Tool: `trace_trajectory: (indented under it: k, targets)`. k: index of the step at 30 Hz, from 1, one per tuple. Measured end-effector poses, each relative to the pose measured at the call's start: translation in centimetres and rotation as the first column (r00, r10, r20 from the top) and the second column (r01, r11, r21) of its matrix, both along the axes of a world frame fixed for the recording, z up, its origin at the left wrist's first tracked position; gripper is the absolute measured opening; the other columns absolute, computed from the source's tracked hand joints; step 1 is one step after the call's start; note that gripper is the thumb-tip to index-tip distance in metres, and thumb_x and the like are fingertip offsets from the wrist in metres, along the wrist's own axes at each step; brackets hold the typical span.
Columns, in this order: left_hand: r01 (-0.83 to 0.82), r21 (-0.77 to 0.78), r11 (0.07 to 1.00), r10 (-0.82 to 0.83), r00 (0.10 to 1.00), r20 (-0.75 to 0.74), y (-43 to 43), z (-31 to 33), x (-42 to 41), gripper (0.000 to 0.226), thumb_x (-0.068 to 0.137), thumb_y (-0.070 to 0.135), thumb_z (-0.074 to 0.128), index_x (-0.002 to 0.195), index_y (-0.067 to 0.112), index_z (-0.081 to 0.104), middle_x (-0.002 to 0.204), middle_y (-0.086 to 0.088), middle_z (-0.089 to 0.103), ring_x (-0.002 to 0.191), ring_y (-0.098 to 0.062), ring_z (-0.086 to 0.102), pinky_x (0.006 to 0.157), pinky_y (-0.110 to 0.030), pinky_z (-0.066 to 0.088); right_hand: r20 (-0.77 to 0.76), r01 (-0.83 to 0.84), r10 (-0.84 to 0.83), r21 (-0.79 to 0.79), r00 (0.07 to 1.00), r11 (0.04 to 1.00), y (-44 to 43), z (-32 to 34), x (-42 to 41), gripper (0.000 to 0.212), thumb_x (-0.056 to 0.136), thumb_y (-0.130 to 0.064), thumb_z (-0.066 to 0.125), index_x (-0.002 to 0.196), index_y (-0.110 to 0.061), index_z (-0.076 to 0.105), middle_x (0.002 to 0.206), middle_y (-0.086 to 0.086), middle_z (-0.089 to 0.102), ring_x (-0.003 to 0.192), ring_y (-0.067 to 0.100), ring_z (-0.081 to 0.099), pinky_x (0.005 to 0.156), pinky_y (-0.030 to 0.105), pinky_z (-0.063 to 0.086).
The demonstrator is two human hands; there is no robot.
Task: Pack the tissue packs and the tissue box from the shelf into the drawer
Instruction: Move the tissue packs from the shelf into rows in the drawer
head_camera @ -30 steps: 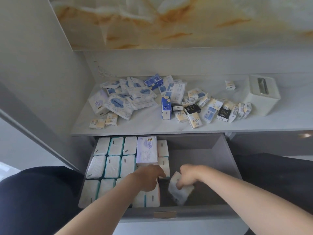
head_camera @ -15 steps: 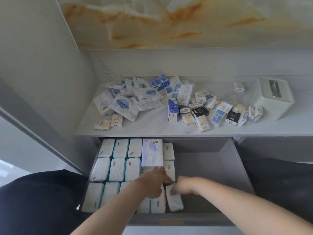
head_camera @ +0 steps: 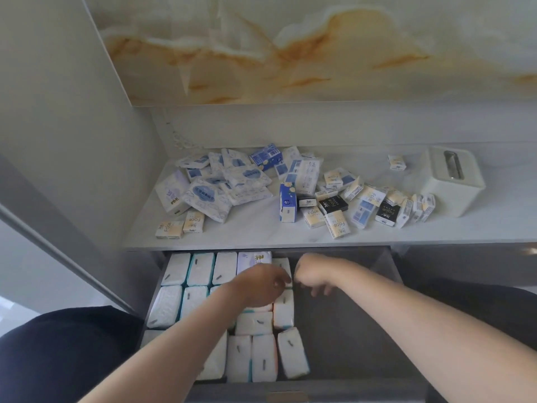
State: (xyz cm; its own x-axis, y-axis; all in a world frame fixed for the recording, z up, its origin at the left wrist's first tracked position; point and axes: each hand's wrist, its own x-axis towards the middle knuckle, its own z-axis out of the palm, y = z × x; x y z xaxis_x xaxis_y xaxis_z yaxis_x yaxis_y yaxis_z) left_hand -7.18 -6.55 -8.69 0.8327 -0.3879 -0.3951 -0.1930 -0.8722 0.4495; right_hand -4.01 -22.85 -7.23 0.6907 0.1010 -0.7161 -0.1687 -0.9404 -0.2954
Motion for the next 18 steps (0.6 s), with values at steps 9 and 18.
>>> trace_trajectory:
  k: [9, 18]
  targets:
    - [-0.237, -0.048, 0.97, 0.237, 0.889, 0.392, 1.7, 5.9, 9.1, 0.032, 0.094, 0.018, 0.046, 0.119, 0.028, 0.064, 0.121, 0.003, 0.061, 0.112, -0.019, 0.057, 0.09, -0.029, 0.047, 0.603, -0.021, -0.181, 0.312, 0.777, 0.95, 0.5, 6.4, 7.8, 0.024, 0.095, -0.016, 0.05, 0.11, -0.026, 0.065, 0.106, -0.005, 0.064, 0.097, 0.018, 0.062, 0.081, 0.032, 0.053]
    - [-0.633, 0.05, 0.772, 0.477, 0.631, 0.612, 14.6, 6.7, 14.3, 0.052, 0.088, 0.008, 0.051, 0.139, 0.013, 0.043, 0.136, -0.016, 0.042, 0.122, -0.036, 0.04, 0.098, -0.042, 0.038, 0.635, -0.377, 0.124, 0.281, 0.762, 0.883, 13.1, 3.8, 12.6, 0.052, 0.09, -0.015, 0.061, 0.14, -0.024, 0.049, 0.144, 0.006, 0.043, 0.133, 0.027, 0.042, 0.105, 0.035, 0.04]
